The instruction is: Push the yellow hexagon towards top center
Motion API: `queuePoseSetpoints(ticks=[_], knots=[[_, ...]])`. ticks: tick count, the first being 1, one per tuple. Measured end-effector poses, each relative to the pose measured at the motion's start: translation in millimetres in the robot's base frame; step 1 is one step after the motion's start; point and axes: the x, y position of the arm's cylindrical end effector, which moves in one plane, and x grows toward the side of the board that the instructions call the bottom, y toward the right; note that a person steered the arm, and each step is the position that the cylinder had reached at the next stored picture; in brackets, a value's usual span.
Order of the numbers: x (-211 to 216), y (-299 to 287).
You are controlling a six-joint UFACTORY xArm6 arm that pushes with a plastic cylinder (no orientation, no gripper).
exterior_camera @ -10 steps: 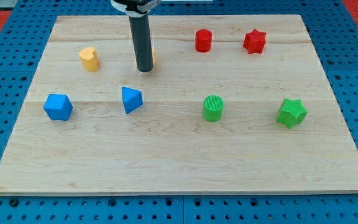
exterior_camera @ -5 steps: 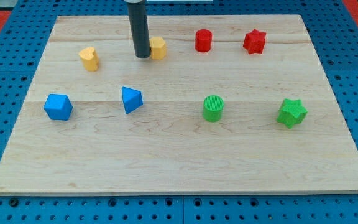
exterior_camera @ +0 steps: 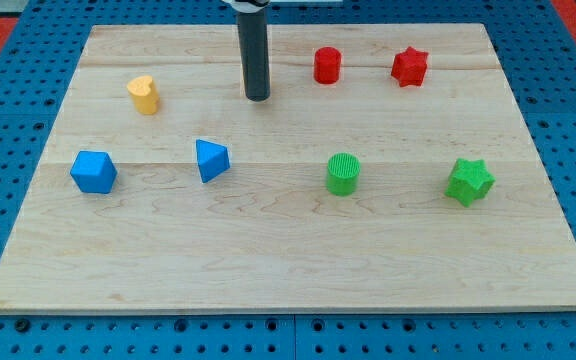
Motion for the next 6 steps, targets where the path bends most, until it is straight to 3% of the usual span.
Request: queuePoseSetpoints(ticks=[4,6], knots=[[-26,3],[24,-9]])
